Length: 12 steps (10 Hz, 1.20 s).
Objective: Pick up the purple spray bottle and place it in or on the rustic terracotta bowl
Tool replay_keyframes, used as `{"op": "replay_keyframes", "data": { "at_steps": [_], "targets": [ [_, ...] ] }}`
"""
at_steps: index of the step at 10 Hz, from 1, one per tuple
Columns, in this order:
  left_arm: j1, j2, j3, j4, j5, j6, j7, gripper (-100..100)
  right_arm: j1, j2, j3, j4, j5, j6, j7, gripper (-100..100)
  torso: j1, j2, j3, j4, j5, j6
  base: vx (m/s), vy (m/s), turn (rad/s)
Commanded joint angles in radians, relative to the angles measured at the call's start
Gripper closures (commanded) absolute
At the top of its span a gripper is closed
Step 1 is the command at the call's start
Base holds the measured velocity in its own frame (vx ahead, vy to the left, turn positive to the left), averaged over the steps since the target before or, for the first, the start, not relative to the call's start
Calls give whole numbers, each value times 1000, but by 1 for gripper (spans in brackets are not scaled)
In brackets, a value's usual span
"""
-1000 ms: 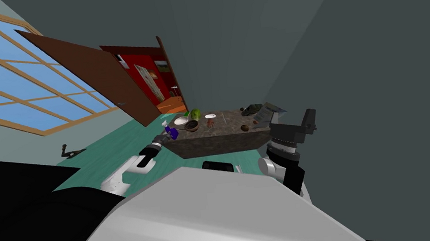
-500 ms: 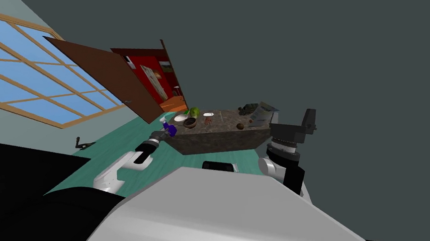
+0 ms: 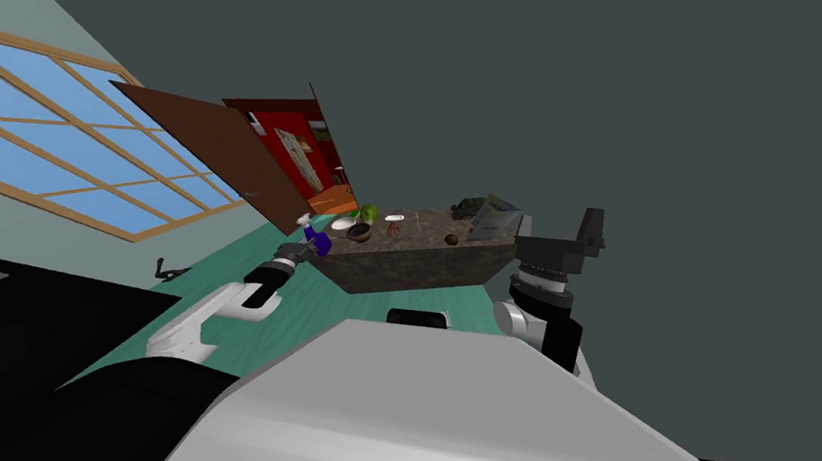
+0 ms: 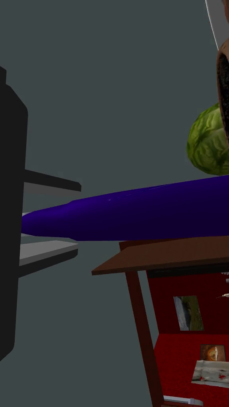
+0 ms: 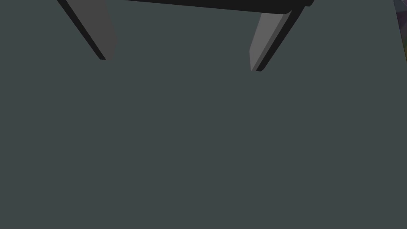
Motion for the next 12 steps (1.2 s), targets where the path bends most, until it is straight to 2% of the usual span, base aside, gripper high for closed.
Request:
{"op": "replay_keyframes", "data": {
  "at_steps": [1,4,5,11,12],
  "targets": [
    [28,24,22,-35,26,37,26,100,0,0,0,0,0,0,0,0,0,0,0,0,0,0,83,-89,-211],
    [71,50,49,-73,80,81,78,100,0,0,0,0,0,0,0,0,3,-13,-8,-3,1,2,135,-16,-160],
    [94,62,62,-91,111,102,108,100,0,0,0,0,0,0,0,0,7,-13,-8,-3,2,1,146,33,-229],
    [178,102,108,-154,225,177,217,100,0,0,0,0,0,0,0,0,9,-13,-8,-3,4,1,132,47,-165],
    [170,97,103,-146,212,166,203,100,0,0,0,0,0,0,0,0,10,-13,-8,-3,4,1,63,34,-45]
  ]
}}
